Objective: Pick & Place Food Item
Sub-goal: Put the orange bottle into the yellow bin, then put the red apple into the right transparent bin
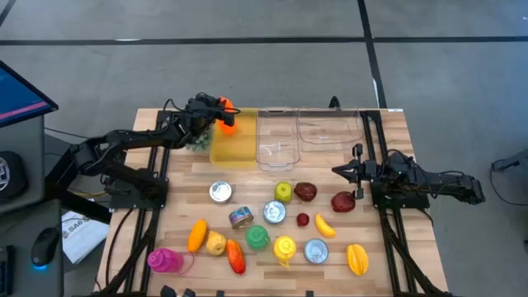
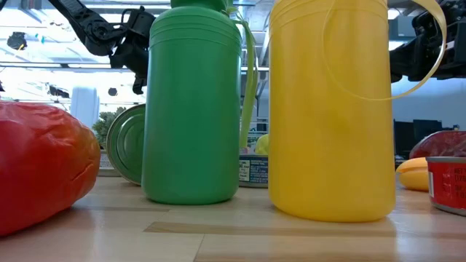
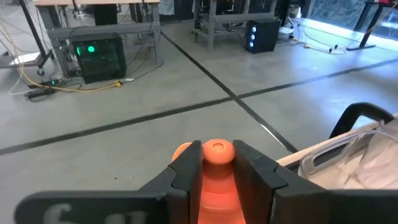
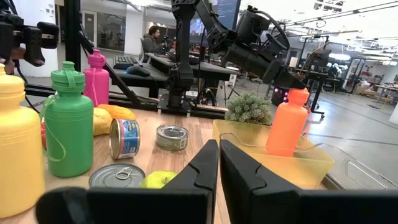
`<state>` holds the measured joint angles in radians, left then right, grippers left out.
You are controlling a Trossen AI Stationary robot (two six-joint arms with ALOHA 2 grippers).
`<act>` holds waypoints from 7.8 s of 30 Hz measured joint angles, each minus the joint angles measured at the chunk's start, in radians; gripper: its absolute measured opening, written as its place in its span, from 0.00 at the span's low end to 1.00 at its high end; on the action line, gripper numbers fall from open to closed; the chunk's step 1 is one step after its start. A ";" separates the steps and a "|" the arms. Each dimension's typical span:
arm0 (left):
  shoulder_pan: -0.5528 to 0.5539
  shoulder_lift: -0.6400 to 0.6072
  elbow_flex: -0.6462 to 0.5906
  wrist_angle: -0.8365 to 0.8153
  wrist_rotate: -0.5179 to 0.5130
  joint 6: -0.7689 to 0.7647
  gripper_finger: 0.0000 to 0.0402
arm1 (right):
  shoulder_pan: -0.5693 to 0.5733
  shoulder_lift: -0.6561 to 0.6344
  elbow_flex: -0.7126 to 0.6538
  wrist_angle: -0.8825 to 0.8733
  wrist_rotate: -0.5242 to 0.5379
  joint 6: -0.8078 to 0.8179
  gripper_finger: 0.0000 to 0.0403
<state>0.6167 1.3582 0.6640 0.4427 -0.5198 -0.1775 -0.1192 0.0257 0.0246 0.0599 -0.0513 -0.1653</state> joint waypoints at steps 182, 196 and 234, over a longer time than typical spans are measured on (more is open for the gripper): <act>-0.451 -0.451 -0.365 0.246 0.641 0.300 0.00 | -0.002 0.577 0.503 -0.213 0.105 0.140 0.00; -0.312 -0.707 -0.365 -0.070 0.640 0.248 0.00 | -0.001 0.622 0.542 -0.220 0.108 0.235 0.00; -0.319 -0.763 -0.365 -0.069 0.640 0.248 0.00 | -0.011 1.008 0.800 -0.605 0.048 0.319 0.00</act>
<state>0.2981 0.5953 0.2993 0.3740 0.1207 0.0704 -0.1307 1.0334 0.8249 -0.5453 -0.0036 0.1537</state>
